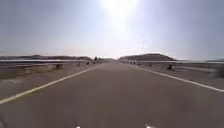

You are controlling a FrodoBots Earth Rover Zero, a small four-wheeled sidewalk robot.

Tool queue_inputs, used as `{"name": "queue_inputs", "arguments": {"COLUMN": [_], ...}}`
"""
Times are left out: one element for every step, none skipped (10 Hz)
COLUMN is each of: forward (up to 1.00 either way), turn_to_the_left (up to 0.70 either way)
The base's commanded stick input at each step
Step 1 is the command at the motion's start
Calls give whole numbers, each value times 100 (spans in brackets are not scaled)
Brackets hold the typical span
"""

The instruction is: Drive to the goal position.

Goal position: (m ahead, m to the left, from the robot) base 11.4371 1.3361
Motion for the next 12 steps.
{"name": "queue_inputs", "arguments": {"forward": [70,70,70,70,70,70,70,70,70,70,70,70], "turn_to_the_left": [0,0,0,0,0,0,0,31,35,7,0,0]}}
